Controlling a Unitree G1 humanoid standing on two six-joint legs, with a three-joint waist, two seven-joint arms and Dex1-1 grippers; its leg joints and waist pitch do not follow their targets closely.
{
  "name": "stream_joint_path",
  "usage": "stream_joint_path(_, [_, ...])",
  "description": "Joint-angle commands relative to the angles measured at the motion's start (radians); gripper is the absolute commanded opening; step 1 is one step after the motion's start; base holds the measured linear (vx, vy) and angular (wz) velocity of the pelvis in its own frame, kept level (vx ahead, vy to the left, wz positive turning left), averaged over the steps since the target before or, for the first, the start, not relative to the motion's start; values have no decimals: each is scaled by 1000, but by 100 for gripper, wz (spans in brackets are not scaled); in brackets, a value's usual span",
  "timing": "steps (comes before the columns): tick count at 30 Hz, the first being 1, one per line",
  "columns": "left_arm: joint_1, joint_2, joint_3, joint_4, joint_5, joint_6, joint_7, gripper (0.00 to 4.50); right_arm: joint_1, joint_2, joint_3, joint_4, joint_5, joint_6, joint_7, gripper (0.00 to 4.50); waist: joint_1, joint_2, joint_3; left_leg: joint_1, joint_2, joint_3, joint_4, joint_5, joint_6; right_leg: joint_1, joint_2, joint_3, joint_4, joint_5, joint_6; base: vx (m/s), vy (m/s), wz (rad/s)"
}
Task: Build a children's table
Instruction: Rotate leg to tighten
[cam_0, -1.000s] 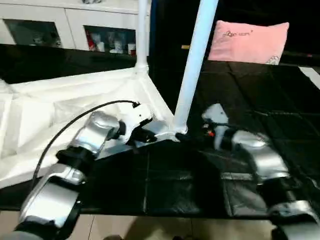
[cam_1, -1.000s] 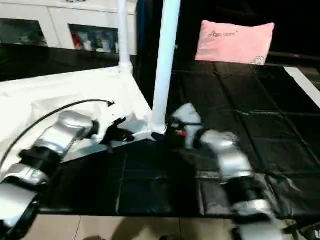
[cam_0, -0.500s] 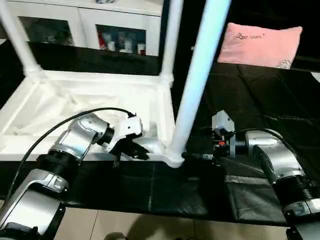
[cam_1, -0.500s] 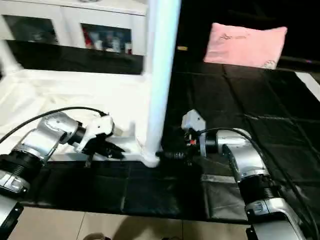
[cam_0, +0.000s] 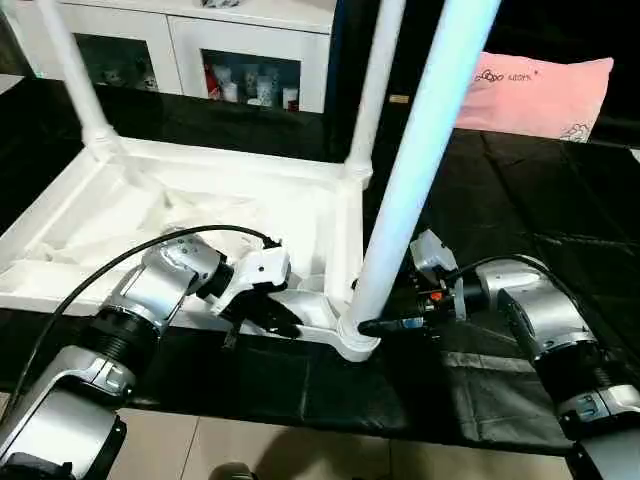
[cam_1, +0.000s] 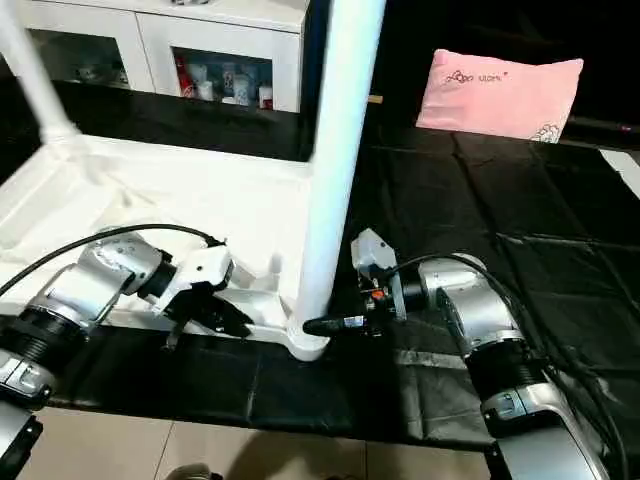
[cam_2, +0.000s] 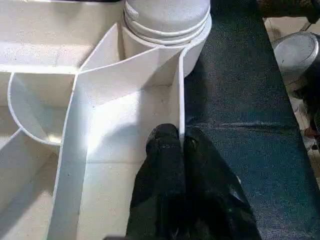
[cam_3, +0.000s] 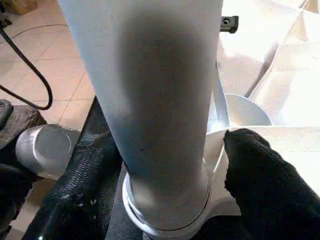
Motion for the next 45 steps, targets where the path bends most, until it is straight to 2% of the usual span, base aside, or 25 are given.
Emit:
stream_joint_path(1, [-5, -12, -23, -46, -8, -15, -42, 0, -23, -6, 8, 6, 7, -3, 16, 297, -6, 3, -70, 4, 23, 7, -66, -168, 37, 57, -73, 45, -64, -275, -185, 0, 0, 0])
stream_joint_path(8, [-2, -9, -28, -56, -9, -7, -38, 0, -15, -9, 17, 2, 12, 2, 44, 254, -6, 6, -72, 3, 23, 7, -64, -153, 43, 59, -71, 44, -60, -230, -200, 0, 0, 0])
stream_joint_path(11, [-4, -16, -21, -43, -8, 5, -17, 0, 0, -9, 12, -15, 19, 13, 48, 222, -6, 8, -72, 4, 23, 7, -64, -156, 40, 59, -71, 44, -59, -227, -203, 0, 0, 0])
stream_joint_path(17, [-20, -74, 39, -5, -24, 85, 120, 0, 60, 10, -22, -88, 60, 64, -17, 200, 0, 3, -71, 6, 22, 8, -64, -165, 39, 59, -72, 45, -64, -250, -195, 0, 0, 0])
stream_joint_path(20, [-35, -112, 69, 19, -20, 147, 219, 0, 85, 52, -41, -109, 38, 150, -178, 197, -2, 4, -70, 5, 20, 6, -65, -171, 31, 58, -72, 44, -67, -281, -182, 0, 0, 0])
stream_joint_path(22, [-38, -121, 75, 22, -18, 166, 240, 0, 89, 63, -44, -114, 32, 183, -219, 197, -13, 0, -67, 4, 16, 2, -67, -198, 13, 58, -73, 43, -74, -358, -153, 0, 0, 0])
stream_joint_path(23, [-54, -147, 84, 29, -5, 237, 306, 0, 91, 115, -56, -122, 17, 227, -324, 197, -19, -3, -65, -1, 13, 1, -68, -199, 9, 60, -72, 42, -76, -393, -134, 0, 0, 0])
stream_joint_path(24, [-63, -164, 91, 35, 0, 262, 342, 0, 91, 147, -63, -125, 9, 248, -385, 197, -25, 0, -63, 2, 12, 1, -68, -205, 5, 53, -73, 42, -83, -429, -123, 0, 0, 0])
stream_joint_path(26, [-83, -207, 110, 48, 1, 311, 415, 0, 84, 218, -74, -115, -25, 257, -524, 197, -34, 0, -64, 0, 10, 0, -67, -204, -5, 53, -73, 42, -85, -454, -109, 0, 0, 0])
stream_joint_path(27, [-89, -221, 115, 55, 2, 318, 438, 0, 77, 241, -79, -105, -37, 262, -574, 197, -40, -2, -64, -5, 8, -4, -69, -202, -12, 59, -75, 38, -87, -479, -94, 0, 0, 0])
stream_joint_path(28, [-104, -252, 128, 75, 4, 330, 494, 0, 48, 304, -103, -65, -50, 277, -697, 197, -50, 1, -64, 0, 5, -3, -65, -206, -6, 51, -74, 41, -92, -486, -90, 0, 0, 0])
stream_joint_path(30, [-124, -289, 150, 103, 2, 342, 568, 0, 9, 369, -128, -13, -64, 297, -841, 196, -61, 2, -64, -1, 4, -4, -67, -218, -10, 49, -71, 39, -92, -492, -96, 0, 0, 0])
stream_joint_path(31, [-131, -300, 157, 113, 1, 343, 592, 0, -4, 388, -133, 5, -72, 299, -887, 196, -67, 2, -65, 3, 3, -6, -66, -229, -12, 47, -71, 38, -93, -502, -96, 0, 0, 0])
stream_joint_path(33, [-140, -312, 166, 126, -1, 344, 624, 0, -22, 410, -143, 30, -80, 298, -949, 196, -68, 5, -64, 5, 5, -5, -66, -232, -3, 45, -71, 40, -96, -483, -102, 0, 0, 0])
stream_joint_path(34, [-158, -333, 187, 145, -3, 347, 680, 0, -60, 450, -173, 88, -86, 290, -1055, 196, -70, 5, -66, 3, 6, -5, -67, -227, 1, 47, -71, 42, -91, -455, -111, 0, 0, 0])
stream_joint_path(35, [-168, -343, 199, 154, -3, 349, 708, 0, -77, 467, -184, 114, -95, 271, -1102, 196, -72, 3, -68, 3, 7, -4, -67, -217, -6, 45, -70, 43, -87, -423, -122, 0, 0, 0])
stream_joint_path(37, [-178, -355, 215, 158, 3, 360, 736, 0, -91, 486, -199, 131, -116, 242, -1148, 196, -72, 4, -70, 0, 7, -3, -66, -195, -7, 50, -70, 45, -79, -356, -138, 0, 0, 0])
stream_joint_path(39, [-183, -356, 217, 162, 6, 361, 738, 0, -99, 495, -212, 142, -121, 210, -1160, 250, -69, 2, -73, -2, 7, 0, -65, -163, 7, 54, -69, 48, -70, -268, -158, 0, 0, 0])
stream_joint_path(41, [-182, -345, 208, 164, 10, 355, 723, 0, -106, 491, -223, 154, -123, 175, -1162, 264, -68, 3, -77, -5, 5, 2, -62, -124, 24, 61, -69, 49, -60, -181, -180, 0, 0, 0])
stream_joint_path(43, [-175, -328, 195, 163, 19, 343, 709, 0, -96, 474, -222, 143, -120, 164, -1144, 281, -68, 3, -77, -8, 5, 3, -62, -100, 37, 63, -67, 49, -54, -128, -196, 0, 0, 0])
stream_joint_path(45, [-173, -318, 190, 168, 25, 333, 701, 0, -88, 464, -217, 135, -120, 150, -1132, 305, -68, 5, -75, -8, 5, 4, -62, -100, 44, 64, -67, 49, -55, -117, -205, 0, 0, 0])
